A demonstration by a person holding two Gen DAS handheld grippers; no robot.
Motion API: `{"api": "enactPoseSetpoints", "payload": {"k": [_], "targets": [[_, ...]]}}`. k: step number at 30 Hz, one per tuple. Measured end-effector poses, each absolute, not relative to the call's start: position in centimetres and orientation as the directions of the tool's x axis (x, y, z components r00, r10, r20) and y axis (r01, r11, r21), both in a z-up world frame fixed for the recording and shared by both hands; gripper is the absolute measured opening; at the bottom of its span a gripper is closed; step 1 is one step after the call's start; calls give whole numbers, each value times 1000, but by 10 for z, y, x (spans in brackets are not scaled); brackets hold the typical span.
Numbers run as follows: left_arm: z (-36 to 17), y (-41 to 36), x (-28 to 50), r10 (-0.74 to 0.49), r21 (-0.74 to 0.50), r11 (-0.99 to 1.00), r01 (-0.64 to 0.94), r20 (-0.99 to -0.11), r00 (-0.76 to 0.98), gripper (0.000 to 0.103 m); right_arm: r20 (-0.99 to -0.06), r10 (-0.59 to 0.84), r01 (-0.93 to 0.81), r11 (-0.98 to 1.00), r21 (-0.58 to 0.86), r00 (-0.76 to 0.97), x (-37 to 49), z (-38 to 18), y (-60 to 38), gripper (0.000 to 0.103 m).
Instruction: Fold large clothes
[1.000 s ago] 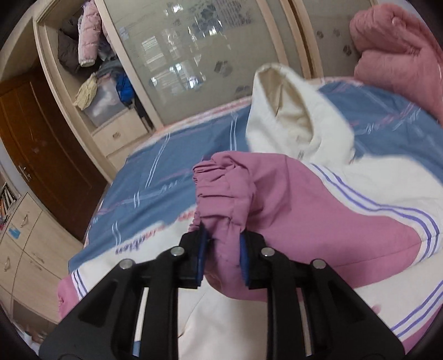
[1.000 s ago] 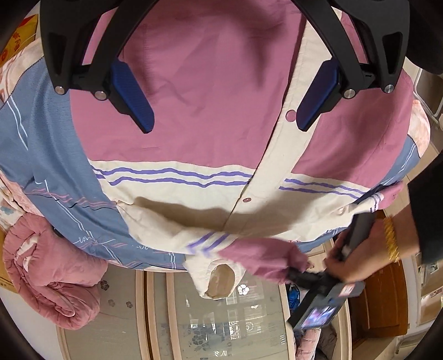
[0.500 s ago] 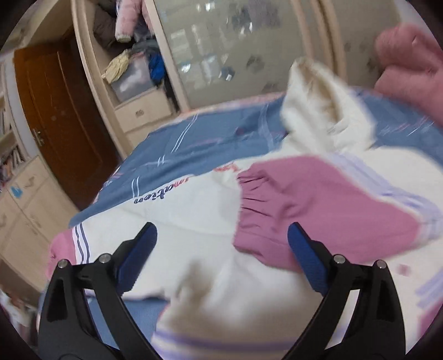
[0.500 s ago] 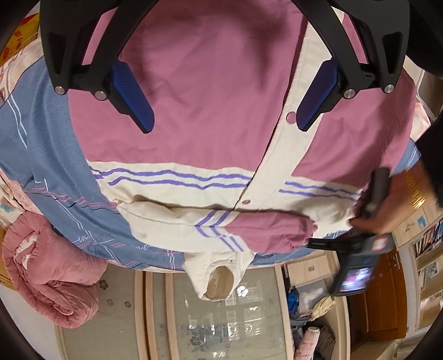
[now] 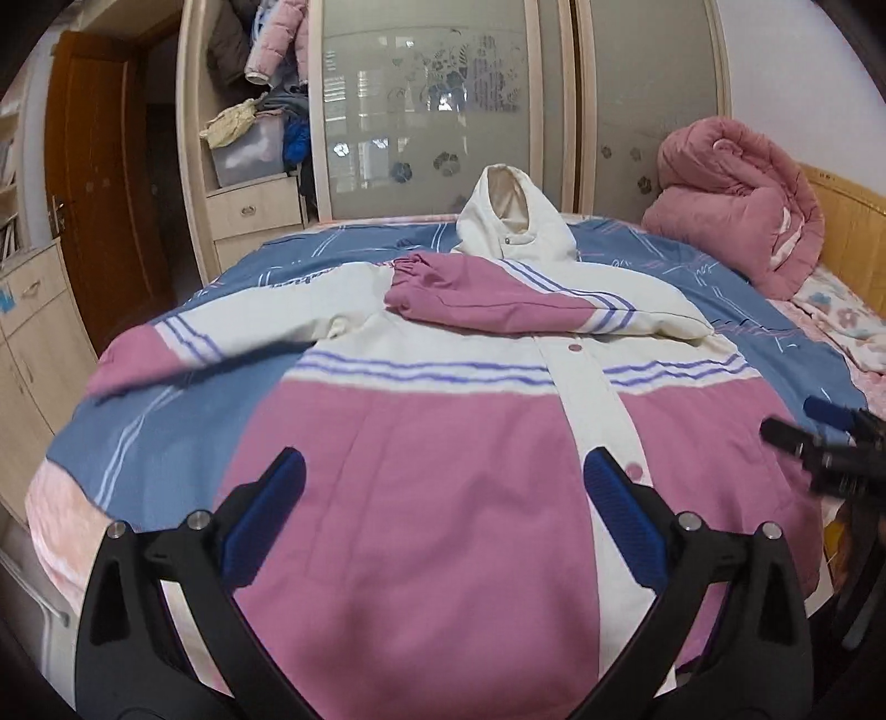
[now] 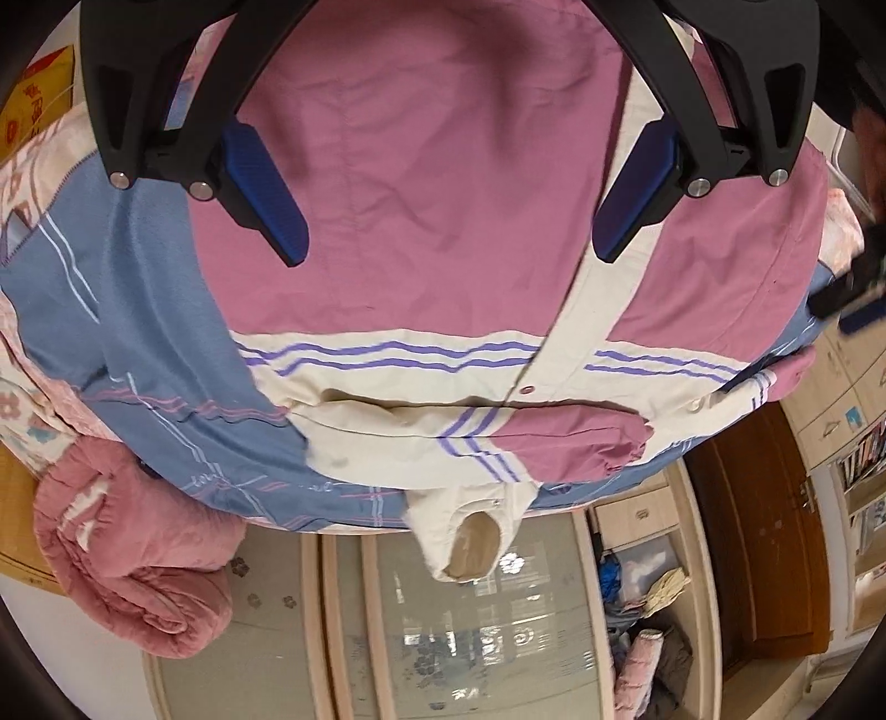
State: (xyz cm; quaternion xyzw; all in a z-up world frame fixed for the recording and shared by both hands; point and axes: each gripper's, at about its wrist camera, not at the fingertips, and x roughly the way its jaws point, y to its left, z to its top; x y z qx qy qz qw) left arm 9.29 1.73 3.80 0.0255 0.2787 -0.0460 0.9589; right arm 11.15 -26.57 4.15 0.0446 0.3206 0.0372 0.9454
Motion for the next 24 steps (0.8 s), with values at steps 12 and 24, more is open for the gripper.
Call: {"api": "enactPoseSetpoints", "payload": {"k": [12,24], "targets": [[14,13,88,-53,65,991,114,-600,798,101,-600,7,34,998,57,800,107,34,-275,102],[19,17,87,-35,66,994,90,-579,814,101,-597,24,18,998,63,802,106,37,-270,102]]}}
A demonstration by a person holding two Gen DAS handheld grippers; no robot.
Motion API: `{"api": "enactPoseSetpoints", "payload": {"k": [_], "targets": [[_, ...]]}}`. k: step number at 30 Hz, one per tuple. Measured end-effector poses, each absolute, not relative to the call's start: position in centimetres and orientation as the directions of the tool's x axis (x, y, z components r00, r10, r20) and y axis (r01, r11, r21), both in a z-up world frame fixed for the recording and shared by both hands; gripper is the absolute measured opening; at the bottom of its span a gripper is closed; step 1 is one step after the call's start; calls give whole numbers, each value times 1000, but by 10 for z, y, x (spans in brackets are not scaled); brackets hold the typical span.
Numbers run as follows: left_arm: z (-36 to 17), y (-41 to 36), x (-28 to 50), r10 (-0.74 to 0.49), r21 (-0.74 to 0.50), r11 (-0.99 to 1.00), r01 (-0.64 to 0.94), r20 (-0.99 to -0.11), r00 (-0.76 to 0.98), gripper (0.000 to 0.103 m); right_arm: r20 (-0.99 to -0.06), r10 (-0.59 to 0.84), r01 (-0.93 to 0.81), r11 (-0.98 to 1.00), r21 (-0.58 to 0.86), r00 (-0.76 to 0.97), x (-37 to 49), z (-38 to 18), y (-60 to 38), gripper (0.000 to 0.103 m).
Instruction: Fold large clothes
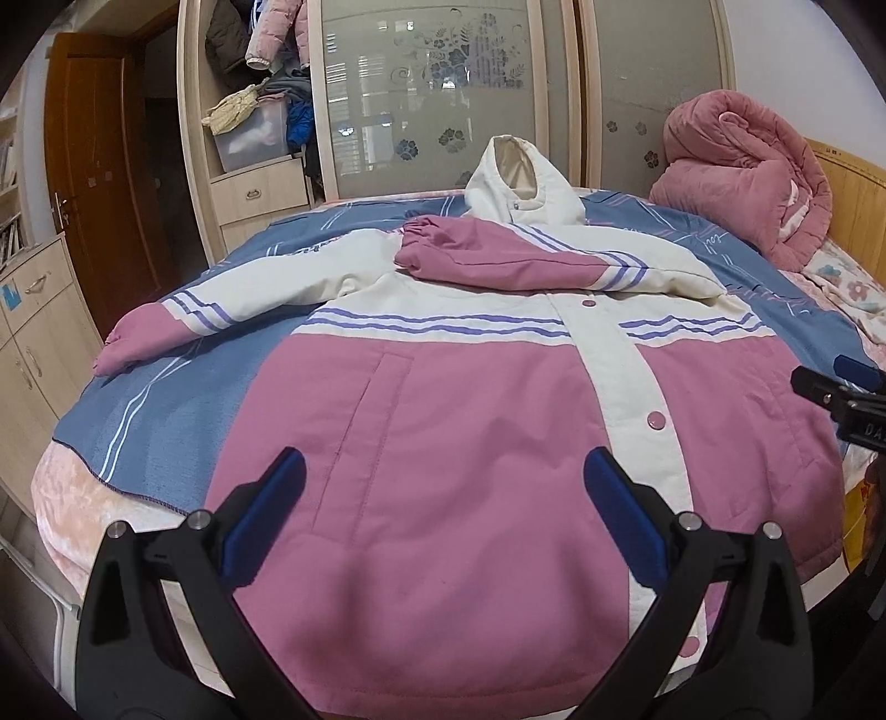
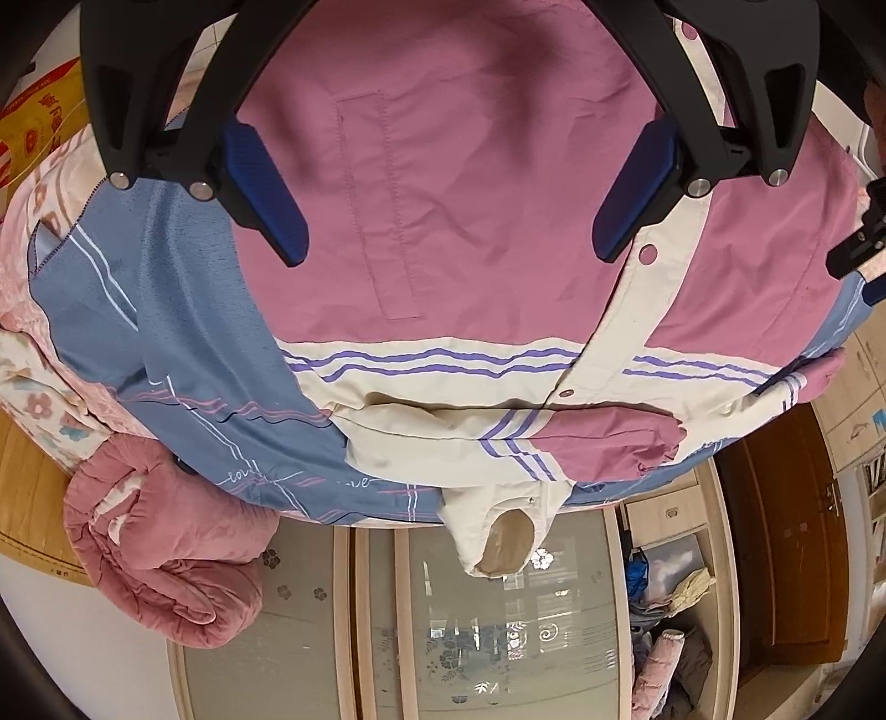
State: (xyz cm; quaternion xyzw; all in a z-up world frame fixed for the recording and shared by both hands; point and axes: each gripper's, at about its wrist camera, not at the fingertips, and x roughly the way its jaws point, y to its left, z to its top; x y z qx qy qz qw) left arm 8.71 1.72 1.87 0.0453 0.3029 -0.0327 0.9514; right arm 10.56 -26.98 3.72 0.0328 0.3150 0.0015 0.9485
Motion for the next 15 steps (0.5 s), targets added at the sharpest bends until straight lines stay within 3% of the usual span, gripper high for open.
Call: {"api": "enactPoseSetpoints", "payload": {"k": [15], "targets": [[21,12,88,-32,75,993,90,-562,826,101,-606,34,3,998,60,795,106,37,-270,102]]}}
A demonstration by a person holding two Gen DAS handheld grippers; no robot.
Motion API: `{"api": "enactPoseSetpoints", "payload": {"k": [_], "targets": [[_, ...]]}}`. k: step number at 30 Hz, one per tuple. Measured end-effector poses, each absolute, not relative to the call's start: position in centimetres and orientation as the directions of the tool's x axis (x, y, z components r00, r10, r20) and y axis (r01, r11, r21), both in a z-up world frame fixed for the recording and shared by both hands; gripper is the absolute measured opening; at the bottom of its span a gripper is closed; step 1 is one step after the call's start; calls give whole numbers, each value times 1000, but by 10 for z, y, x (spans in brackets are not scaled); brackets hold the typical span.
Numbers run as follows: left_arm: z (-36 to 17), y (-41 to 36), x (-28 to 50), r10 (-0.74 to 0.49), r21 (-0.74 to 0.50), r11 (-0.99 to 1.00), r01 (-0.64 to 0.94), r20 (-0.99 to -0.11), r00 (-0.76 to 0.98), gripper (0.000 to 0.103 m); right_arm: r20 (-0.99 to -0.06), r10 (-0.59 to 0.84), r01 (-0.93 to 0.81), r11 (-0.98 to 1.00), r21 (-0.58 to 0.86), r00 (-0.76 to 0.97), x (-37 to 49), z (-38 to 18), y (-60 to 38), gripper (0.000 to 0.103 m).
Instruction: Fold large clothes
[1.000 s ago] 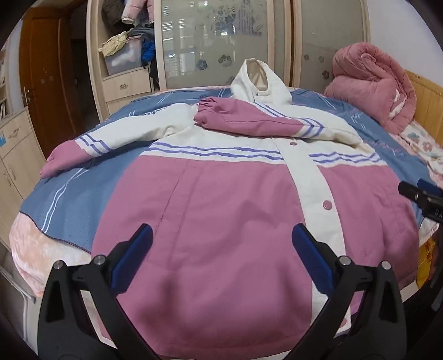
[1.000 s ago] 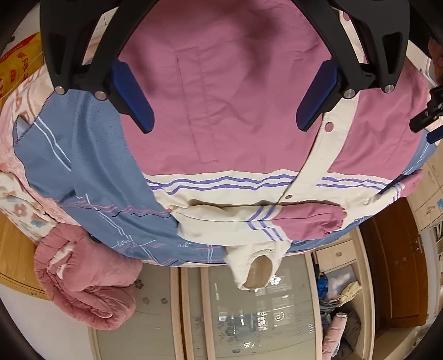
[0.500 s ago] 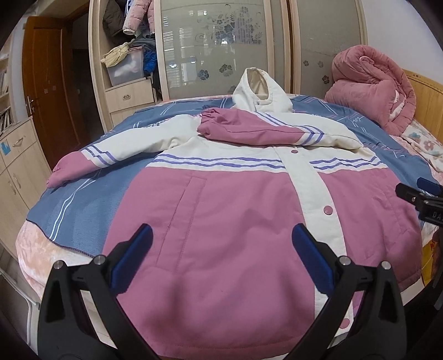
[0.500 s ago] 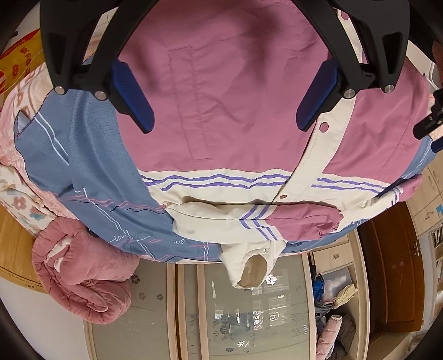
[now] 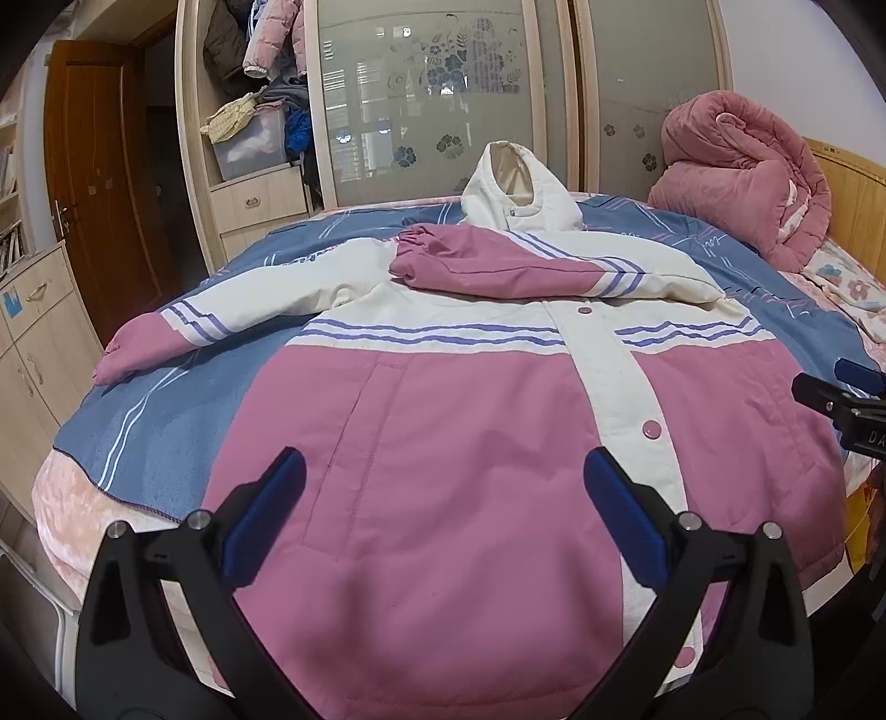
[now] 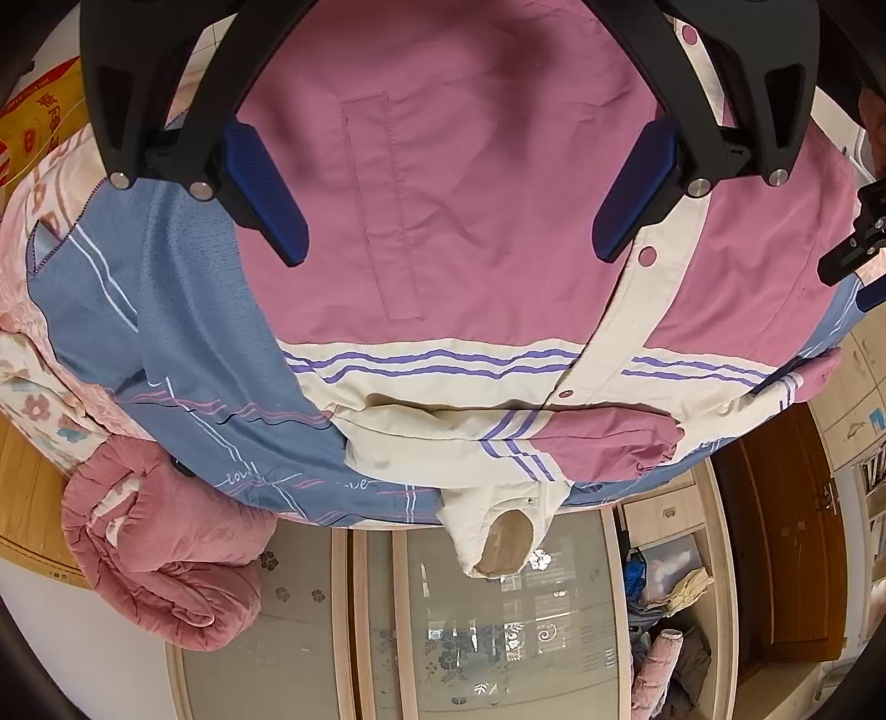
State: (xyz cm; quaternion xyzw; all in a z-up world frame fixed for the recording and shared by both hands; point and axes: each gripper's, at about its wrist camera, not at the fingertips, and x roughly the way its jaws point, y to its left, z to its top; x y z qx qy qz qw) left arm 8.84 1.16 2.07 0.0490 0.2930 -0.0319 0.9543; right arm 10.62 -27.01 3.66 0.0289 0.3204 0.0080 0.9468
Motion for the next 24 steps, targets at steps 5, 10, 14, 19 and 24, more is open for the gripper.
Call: {"api": "enactPoseSetpoints", "payload": {"k": [5,10,14,19,24], "targets": [[21,13,89,-35,67,994,88,-563,826,101,-607,38,-6,999,54,794,106,36,-268,102],[24,20,88,-61,30,995,94,-559,827,101,-612,43,-14,999,52,789,106,35,-266,102],[35,47,91,-129,-94,991,93,-534,836,101,-616,47,-19,998,53,786,106,34,-265,102],[50,145,104,-241,-452,892,29,-420,875,101,-623,64,-34,998,59,779,107,33,-264,102],[44,258,120,-199,-718,691,-88,-306,931,101,-629,78,-50,997,62,774,108,32,-260,102]]}}
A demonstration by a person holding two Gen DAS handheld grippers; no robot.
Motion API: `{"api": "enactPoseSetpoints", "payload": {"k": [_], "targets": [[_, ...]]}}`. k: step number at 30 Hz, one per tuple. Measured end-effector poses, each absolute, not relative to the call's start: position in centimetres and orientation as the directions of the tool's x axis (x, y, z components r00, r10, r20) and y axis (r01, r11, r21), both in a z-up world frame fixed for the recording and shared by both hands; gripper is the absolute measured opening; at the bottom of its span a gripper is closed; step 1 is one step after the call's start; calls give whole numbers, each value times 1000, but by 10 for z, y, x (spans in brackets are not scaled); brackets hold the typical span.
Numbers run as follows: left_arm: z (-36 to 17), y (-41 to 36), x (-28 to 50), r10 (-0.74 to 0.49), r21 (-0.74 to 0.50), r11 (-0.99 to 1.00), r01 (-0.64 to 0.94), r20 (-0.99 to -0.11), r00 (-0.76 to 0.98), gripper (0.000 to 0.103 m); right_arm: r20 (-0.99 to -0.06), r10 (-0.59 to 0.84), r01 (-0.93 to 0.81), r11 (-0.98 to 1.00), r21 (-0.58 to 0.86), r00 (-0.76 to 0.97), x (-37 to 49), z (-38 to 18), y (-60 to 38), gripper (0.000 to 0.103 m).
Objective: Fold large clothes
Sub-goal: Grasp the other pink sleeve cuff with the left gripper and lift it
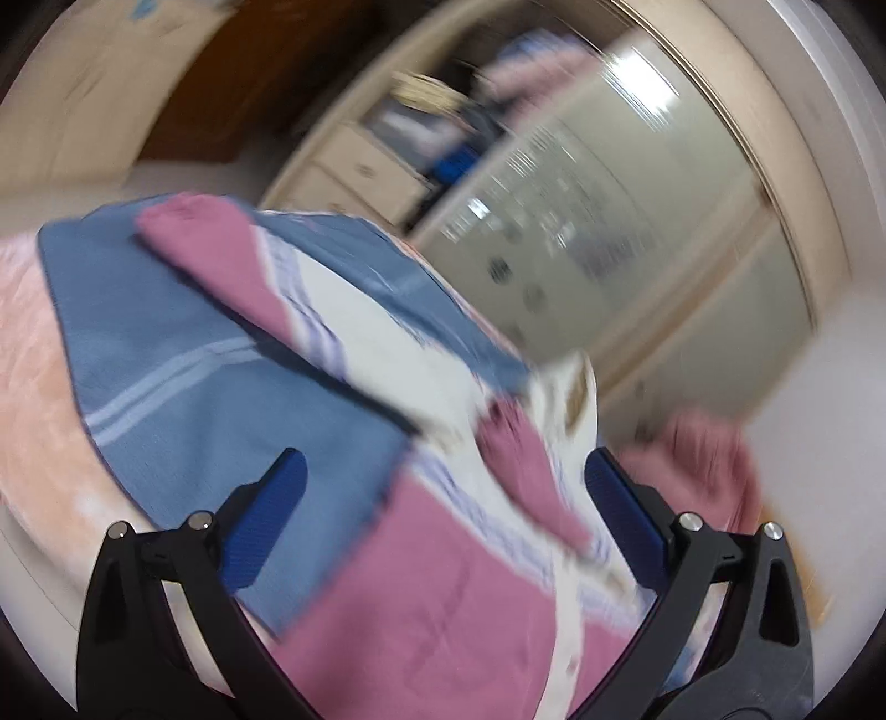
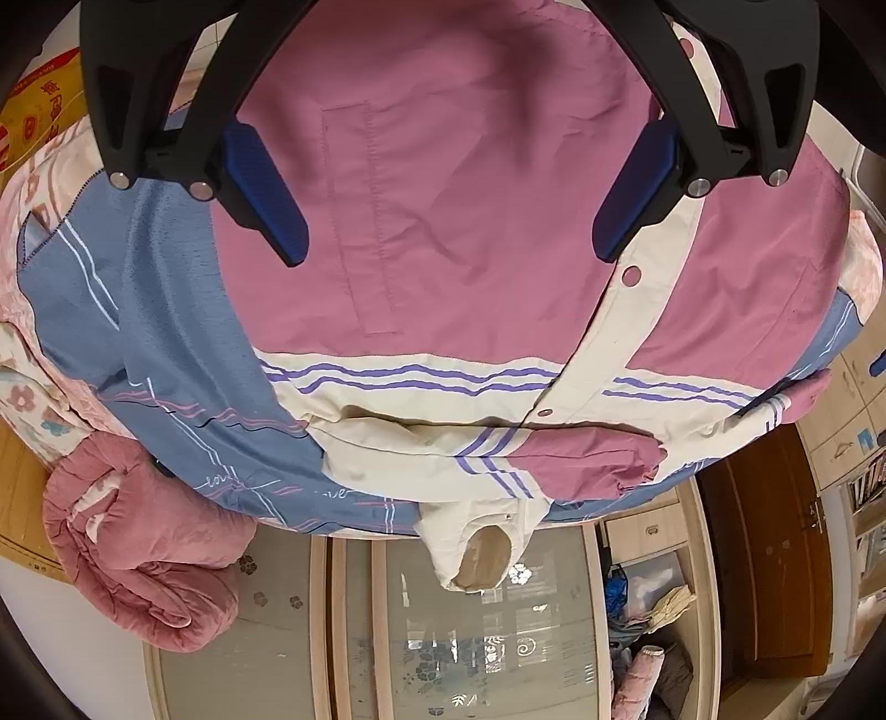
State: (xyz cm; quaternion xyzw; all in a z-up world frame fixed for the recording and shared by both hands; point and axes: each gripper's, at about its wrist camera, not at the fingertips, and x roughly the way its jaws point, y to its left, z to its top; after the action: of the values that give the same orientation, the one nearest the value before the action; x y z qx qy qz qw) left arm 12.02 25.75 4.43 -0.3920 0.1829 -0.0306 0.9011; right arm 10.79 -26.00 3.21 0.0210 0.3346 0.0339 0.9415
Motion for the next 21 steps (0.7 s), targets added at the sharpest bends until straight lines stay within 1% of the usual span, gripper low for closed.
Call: {"api": "enactPoseSetpoints", "payload": {"k": [2,5,8,10,11,14,18,20,21], "targets": [[34,298,134,-175,-776,616,-134,-301,938,101,-631,86,-55,996,69,771,109,32,-259,102],[16,343,154,-128,-824,529,-204,-315,940,101,-633,97,-66,995,71,768,110,32,-256,102],[-15,383,176,-135,-891,392,-229,-301,944,101,-636,106,-78,994,72,765,112,32,-251,102],[-35,401,191,-137,-911,326,-254,-311,940,100,-637,109,-83,994,70,763,114,32,-249,102],[-41,406,195,-134,-911,315,-266,-320,938,95,-640,109,-84,994,69,761,115,31,-247,102],[-52,422,215,-115,-905,313,-289,-338,934,90,-653,111,-90,994,66,749,118,26,-243,102],[-54,435,235,-87,-913,307,-268,-307,948,89,-673,102,-93,994,49,732,125,17,-238,102],[-55,444,249,-78,-905,325,-274,-314,946,83,-685,101,-95,994,46,721,128,12,-236,102],[-57,446,257,-78,-900,335,-279,-321,944,82,-692,99,-97,994,42,715,130,9,-235,102]]}}
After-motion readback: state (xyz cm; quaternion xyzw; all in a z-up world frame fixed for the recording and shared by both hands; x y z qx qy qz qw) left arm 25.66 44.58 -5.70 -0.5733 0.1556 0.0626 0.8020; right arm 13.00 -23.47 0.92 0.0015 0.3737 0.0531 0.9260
